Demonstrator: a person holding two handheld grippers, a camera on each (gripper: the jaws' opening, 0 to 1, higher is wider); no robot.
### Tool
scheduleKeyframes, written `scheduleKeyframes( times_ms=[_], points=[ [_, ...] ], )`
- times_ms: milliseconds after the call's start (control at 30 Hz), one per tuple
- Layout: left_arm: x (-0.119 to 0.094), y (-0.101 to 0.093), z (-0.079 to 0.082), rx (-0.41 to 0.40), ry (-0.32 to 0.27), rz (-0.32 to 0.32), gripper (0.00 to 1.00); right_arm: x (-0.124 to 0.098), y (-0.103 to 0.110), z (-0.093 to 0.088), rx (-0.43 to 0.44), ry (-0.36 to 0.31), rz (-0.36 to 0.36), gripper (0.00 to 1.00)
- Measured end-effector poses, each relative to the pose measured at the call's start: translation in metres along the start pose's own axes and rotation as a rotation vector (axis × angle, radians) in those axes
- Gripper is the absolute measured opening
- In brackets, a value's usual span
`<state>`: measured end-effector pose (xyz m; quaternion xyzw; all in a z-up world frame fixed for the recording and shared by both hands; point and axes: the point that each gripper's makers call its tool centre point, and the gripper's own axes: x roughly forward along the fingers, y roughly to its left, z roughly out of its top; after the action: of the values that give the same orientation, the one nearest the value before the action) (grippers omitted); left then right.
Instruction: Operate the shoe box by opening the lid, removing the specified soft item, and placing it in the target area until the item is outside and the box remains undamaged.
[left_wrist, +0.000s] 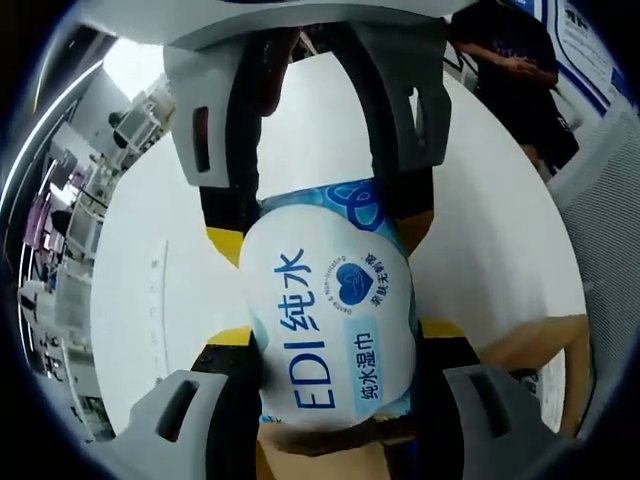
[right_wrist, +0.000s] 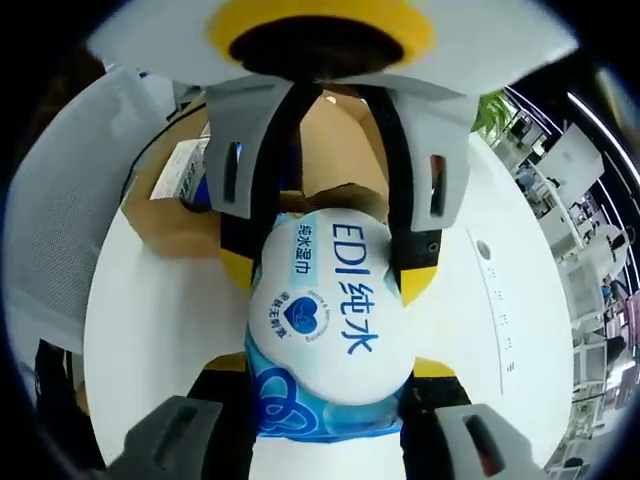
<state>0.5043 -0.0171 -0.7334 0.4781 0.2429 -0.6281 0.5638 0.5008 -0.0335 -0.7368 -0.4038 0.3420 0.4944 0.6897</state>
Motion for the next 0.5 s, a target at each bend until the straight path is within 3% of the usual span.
scheduleKeyframes(
  times_ms=[500],
  points=[
    [0.010,0.005,-0.005,-0.029,-0.001,-0.001,0.60,0.012,-0.005,-0.006,0.002,0.004,0.012,0.55]
  ],
)
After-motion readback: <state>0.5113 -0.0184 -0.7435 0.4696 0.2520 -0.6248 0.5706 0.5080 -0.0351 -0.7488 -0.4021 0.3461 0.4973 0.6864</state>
